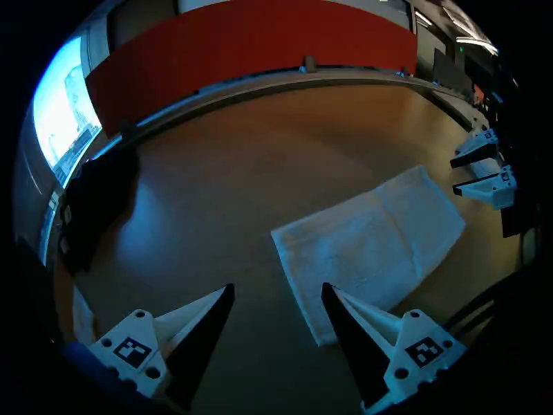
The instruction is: Fold towel
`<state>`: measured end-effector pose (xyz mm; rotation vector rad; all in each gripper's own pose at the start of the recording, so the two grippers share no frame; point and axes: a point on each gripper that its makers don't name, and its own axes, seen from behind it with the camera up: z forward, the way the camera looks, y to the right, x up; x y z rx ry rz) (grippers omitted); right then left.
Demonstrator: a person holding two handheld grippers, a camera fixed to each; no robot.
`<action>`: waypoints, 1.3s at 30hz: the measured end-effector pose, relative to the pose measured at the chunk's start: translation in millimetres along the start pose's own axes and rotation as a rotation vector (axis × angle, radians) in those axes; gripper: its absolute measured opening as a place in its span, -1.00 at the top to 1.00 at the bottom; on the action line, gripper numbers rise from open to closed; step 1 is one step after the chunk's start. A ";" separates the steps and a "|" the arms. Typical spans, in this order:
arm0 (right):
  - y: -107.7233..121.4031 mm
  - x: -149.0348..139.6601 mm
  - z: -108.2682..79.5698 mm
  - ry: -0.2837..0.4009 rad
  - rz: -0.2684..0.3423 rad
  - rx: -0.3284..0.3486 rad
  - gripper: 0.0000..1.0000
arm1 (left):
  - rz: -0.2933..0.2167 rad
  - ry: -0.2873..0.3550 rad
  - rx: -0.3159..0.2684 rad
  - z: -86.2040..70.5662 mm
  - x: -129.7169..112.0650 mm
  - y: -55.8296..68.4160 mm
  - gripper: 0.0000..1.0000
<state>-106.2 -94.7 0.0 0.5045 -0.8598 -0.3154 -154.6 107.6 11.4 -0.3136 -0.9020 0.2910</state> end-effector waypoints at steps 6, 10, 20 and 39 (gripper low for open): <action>-9.7 -17.0 -11.6 -0.010 0.013 0.003 -0.56 | -0.031 -0.014 0.005 -13.1 -22.4 4.5 -0.86; -14.3 -25.8 -19.8 -0.011 0.023 0.003 -0.56 | -0.055 -0.018 0.009 -20.5 -33.0 7.1 -0.86; -20.7 -33.5 -28.2 -0.006 0.034 0.011 -0.56 | -0.093 -0.018 0.022 -32.0 -46.7 5.8 -0.86; -28.7 -35.7 -24.4 -0.018 -0.020 0.058 -0.56 | -0.238 -0.022 0.067 -72.5 -82.6 -4.3 -0.86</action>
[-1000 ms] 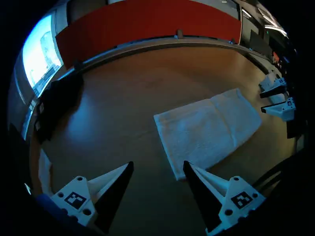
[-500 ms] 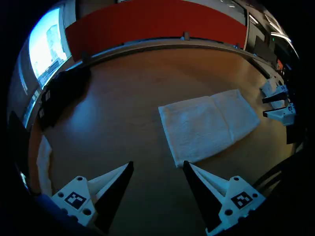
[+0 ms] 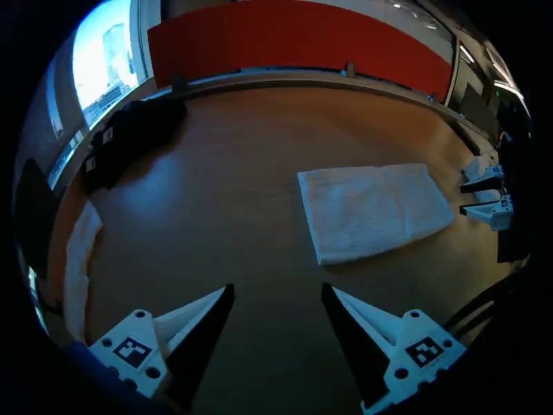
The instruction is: Fold towel
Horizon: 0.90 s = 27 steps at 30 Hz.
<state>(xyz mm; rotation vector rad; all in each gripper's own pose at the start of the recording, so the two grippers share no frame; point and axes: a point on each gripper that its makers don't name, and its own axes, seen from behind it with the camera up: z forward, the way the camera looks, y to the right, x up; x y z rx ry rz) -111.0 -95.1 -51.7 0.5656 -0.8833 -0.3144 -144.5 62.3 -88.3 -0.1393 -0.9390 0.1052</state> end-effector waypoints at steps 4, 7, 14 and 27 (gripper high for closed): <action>-0.4 -0.2 1.9 -0.001 -0.008 0.008 -0.56 | -0.015 0.002 0.009 -6.8 -4.0 -2.2 -0.86; -1.8 -2.1 4.1 -0.004 -0.017 0.015 -0.56 | -0.027 0.001 0.016 -12.4 -8.3 -3.4 -0.87; -8.2 -18.9 11.4 -0.037 -0.030 0.037 -0.55 | -0.060 -0.015 0.024 -24.6 -25.4 -4.1 -0.86; -13.4 -38.9 19.3 -0.068 -0.035 0.060 -0.25 | -0.086 -0.029 0.033 -34.1 -42.0 -9.7 -0.87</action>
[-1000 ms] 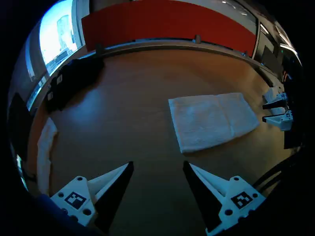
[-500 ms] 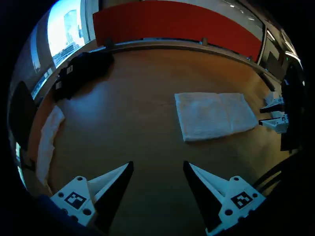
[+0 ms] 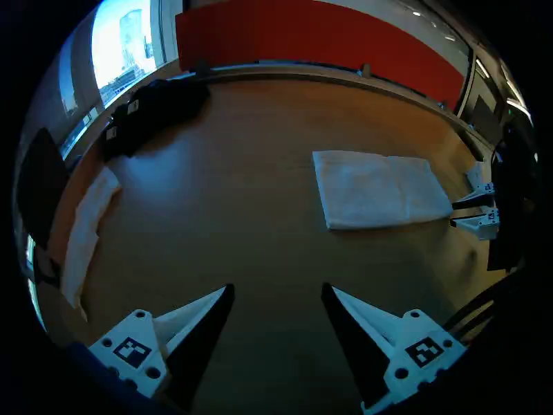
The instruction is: Fold towel
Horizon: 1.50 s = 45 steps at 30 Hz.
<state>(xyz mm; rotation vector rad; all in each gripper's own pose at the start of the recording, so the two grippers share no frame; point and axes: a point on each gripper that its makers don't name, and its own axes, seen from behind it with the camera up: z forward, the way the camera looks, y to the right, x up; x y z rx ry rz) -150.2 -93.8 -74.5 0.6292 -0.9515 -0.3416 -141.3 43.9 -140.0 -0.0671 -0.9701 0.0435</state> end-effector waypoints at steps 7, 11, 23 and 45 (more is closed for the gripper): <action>2.4 -3.9 0.2 -0.016 0.006 0.018 0.21 | -0.006 0.003 0.001 -2.8 0.2 -2.4 -0.87; 3.0 -4.1 -0.7 -0.021 0.011 0.031 0.60 | -0.003 0.001 0.002 -3.2 -1.4 -2.9 -0.86; -0.4 1.4 1.0 0.006 -0.007 0.039 0.89 | 0.002 -0.001 0.004 -2.5 -2.6 -1.7 -0.86; 8.0 63.3 -46.1 0.146 -0.076 -0.033 0.89 | -0.004 0.006 0.004 -2.1 3.0 -2.4 -0.87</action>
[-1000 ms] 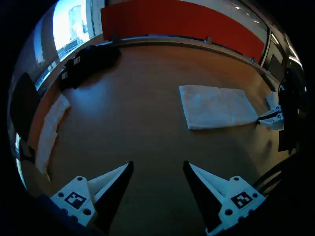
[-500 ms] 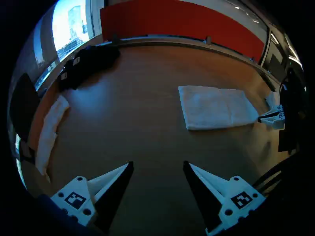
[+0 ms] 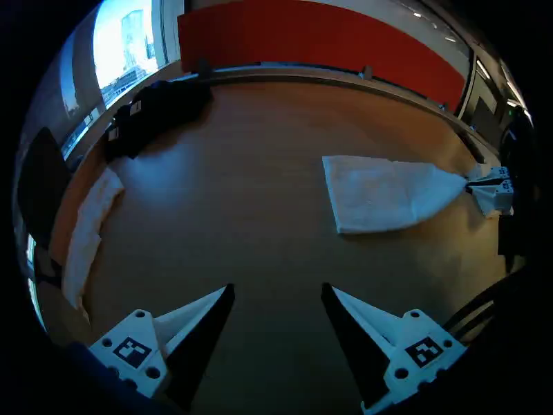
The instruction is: Fold towel
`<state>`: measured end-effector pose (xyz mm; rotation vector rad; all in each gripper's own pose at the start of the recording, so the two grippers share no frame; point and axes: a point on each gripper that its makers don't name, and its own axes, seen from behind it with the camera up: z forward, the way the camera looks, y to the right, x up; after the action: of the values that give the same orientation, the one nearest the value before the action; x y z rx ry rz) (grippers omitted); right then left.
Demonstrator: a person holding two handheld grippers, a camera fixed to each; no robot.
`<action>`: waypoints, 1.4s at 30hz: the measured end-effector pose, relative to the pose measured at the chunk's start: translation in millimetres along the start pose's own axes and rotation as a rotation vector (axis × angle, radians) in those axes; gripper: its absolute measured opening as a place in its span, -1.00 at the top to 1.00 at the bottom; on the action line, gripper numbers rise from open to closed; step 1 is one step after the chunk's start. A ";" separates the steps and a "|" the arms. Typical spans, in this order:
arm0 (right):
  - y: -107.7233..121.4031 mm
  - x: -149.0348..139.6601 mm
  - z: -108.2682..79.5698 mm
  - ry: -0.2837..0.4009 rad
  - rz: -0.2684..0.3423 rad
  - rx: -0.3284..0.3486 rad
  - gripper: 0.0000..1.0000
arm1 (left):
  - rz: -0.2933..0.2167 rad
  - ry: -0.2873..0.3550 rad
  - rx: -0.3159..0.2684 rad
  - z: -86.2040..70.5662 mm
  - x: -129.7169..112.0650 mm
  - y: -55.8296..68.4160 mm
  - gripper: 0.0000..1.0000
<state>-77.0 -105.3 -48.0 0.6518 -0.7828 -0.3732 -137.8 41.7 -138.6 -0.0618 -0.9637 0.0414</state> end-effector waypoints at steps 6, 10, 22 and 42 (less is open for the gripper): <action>8.6 25.0 -14.2 0.034 -0.049 -0.021 0.88 | 0.003 0.003 -0.005 0.2 2.7 2.6 -0.86; 15.2 37.8 -23.3 0.049 -0.081 -0.036 0.88 | 0.005 0.007 -0.007 0.4 5.6 4.6 -0.87; 25.1 59.0 -34.9 0.078 -0.115 -0.056 0.88 | 0.005 0.009 -0.011 -0.5 6.6 7.1 -0.87; -24.7 87.7 2.5 0.100 -0.176 0.048 0.88 | -0.009 0.022 -0.016 -5.6 8.3 4.9 -0.87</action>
<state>-22.8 -171.6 -16.8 0.7810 -0.6419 -0.4798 -128.6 46.9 -135.4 -0.0721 -0.9420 0.0244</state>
